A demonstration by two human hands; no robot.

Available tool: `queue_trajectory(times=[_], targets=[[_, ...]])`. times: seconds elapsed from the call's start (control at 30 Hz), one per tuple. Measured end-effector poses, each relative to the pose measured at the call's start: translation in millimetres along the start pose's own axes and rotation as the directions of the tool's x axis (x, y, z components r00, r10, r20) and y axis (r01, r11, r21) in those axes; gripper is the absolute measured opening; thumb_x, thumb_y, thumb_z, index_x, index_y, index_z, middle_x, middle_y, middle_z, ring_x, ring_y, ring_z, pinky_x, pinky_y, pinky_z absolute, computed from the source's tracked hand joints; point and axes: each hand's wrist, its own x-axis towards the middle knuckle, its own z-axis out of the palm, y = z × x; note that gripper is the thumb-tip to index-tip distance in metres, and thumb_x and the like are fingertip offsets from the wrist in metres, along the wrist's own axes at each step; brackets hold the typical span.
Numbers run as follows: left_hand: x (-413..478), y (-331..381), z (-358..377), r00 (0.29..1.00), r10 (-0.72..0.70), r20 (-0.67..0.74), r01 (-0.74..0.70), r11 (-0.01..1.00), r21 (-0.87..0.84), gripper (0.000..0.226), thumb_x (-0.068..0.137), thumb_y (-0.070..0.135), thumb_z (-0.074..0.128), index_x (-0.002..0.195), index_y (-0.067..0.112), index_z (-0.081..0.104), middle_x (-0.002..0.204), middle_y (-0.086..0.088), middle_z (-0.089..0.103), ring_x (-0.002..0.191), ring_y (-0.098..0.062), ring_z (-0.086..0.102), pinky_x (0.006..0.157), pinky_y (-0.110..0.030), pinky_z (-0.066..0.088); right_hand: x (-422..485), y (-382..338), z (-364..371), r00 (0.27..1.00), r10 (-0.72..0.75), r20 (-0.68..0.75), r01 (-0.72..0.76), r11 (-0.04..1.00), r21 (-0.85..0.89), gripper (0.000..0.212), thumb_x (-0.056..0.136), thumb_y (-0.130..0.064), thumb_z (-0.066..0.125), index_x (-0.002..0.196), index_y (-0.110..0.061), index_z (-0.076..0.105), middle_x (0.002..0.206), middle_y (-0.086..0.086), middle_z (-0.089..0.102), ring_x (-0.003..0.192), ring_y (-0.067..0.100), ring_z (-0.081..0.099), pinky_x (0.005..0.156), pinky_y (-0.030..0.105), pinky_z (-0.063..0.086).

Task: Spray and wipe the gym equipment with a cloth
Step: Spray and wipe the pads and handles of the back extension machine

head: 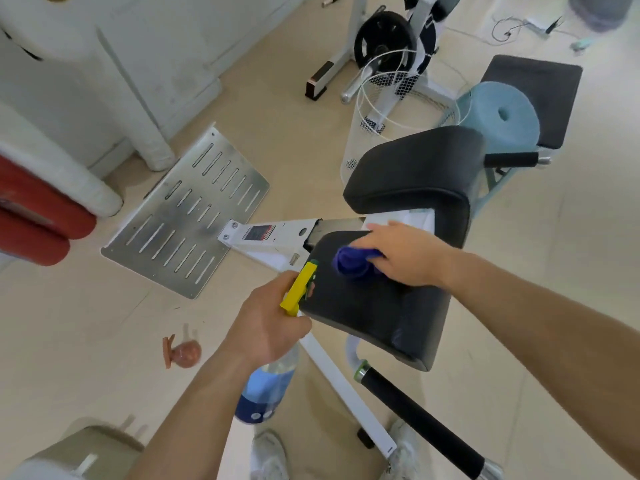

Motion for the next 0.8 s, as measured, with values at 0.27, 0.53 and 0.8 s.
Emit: queue_trajectory(times=[0.27, 0.53, 0.8], targets=[[-13, 14, 0, 0.989, 0.081, 0.126, -0.084, 0.996, 0.014, 0.039, 0.065, 0.013, 0.068, 0.1, 0.029, 0.06, 0.068, 0.014, 0.056, 0.064, -0.009, 0.046, 0.064, -0.033, 0.042, -57, -16, 34, 0.906, 0.169, -0.388, -0.107, 0.978, 0.177, 0.05, 0.096, -0.007, 0.053, 0.143, -0.025, 0.053, 0.153, -0.007, 0.044, 0.147, 0.014, 0.031, 0.121, 0.034, 0.025], [-52, -22, 33, 0.994, 0.044, 0.096, -0.041, 0.998, -0.041, 0.047, 0.068, 0.004, 0.07, 0.101, 0.037, 0.06, 0.074, 0.021, 0.059, 0.059, -0.009, 0.048, 0.061, -0.023, 0.043, -68, -54, 59, 0.945, -0.095, -0.312, 0.123, 0.99, 0.07, 0.045, 0.094, -0.014, 0.057, 0.137, -0.027, 0.057, 0.14, -0.007, 0.058, 0.136, 0.012, 0.046, 0.12, 0.03, 0.016], [-91, -31, 93, 0.998, -0.064, 0.012, 0.065, 0.994, -0.088, 0.045, 0.068, 0.007, 0.066, 0.099, 0.037, 0.058, 0.073, 0.002, 0.06, 0.058, -0.015, 0.049, 0.059, -0.03, 0.045, -60, -44, 68, 0.846, 0.091, -0.526, 0.009, 0.983, 0.184, 0.044, 0.098, -0.012, 0.056, 0.139, -0.026, 0.056, 0.144, -0.005, 0.055, 0.136, 0.017, 0.046, 0.113, 0.028, 0.029]])
